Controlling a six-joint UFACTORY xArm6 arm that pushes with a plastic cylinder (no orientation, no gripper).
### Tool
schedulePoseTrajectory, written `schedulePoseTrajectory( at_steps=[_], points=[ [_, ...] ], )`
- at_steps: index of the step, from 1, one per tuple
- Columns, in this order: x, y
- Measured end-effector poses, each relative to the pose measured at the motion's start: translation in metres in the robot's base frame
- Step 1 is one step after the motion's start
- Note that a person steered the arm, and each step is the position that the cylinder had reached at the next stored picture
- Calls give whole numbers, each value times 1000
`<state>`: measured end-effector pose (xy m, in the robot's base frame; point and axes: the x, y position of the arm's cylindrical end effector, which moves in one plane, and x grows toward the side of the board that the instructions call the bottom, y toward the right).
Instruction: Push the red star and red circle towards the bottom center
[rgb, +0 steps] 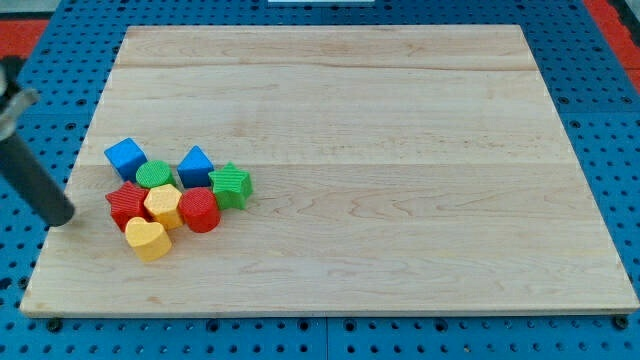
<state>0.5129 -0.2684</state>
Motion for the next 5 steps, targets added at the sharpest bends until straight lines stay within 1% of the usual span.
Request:
schedulePoseTrajectory(
  at_steps=[1,2,3,4,5],
  points=[
    [-14,10],
    [-13,75],
    [-11,118],
    [-3,135],
    [21,180]
  ],
)
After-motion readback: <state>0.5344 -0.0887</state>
